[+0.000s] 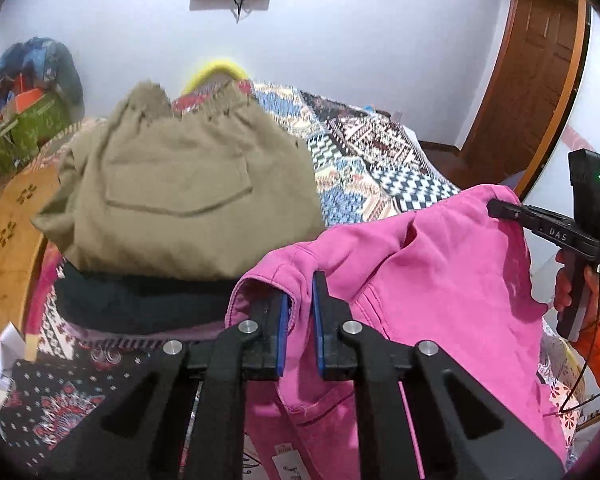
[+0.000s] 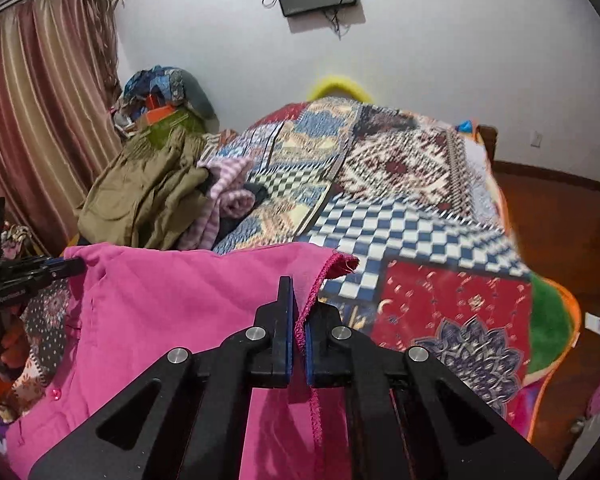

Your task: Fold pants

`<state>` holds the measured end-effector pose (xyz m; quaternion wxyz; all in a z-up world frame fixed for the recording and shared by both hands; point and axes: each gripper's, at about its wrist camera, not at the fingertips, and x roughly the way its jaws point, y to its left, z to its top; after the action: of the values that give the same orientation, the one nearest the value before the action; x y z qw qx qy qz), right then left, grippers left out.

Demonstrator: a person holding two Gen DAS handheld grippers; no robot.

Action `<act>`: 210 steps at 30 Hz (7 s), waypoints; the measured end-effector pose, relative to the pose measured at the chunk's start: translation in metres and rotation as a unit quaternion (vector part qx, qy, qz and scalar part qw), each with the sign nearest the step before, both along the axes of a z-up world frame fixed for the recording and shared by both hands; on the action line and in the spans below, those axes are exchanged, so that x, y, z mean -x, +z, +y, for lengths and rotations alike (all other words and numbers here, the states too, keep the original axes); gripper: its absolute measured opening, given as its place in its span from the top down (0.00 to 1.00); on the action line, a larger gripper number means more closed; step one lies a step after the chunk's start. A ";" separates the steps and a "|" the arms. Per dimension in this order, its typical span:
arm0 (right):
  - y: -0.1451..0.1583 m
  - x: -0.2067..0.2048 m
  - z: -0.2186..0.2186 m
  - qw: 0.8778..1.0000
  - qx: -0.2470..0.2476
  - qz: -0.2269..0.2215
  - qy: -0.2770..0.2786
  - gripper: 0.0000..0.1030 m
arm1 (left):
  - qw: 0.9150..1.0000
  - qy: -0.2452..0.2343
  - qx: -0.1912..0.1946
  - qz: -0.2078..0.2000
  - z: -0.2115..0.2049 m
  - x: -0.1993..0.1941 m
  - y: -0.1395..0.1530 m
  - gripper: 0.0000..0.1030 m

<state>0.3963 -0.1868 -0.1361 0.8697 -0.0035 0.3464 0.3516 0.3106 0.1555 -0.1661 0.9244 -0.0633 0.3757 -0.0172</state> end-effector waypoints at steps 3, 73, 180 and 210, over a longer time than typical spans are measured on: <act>0.013 -0.002 0.000 1.000 -0.001 -0.014 -0.005 0.97 | 1.000 -0.002 -0.012 -0.009 -0.003 -0.006 0.011 0.90; -0.004 0.275 -0.041 0.995 -0.007 0.086 0.043 0.96 | 0.994 -0.100 0.028 0.038 0.004 0.226 -0.012 0.87; -0.059 0.095 -0.040 0.987 0.081 0.126 -0.054 0.37 | 0.991 0.032 -0.011 0.131 0.071 0.061 -0.037 0.23; -0.088 0.043 0.000 0.988 0.116 0.098 -0.029 0.93 | 0.982 0.005 0.023 0.187 0.025 0.086 -0.090 0.99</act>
<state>0.3530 -0.1872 -0.2246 0.8351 -0.0606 0.4681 0.2825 0.2241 0.1806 -0.2557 0.8360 -0.0883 0.5414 -0.0089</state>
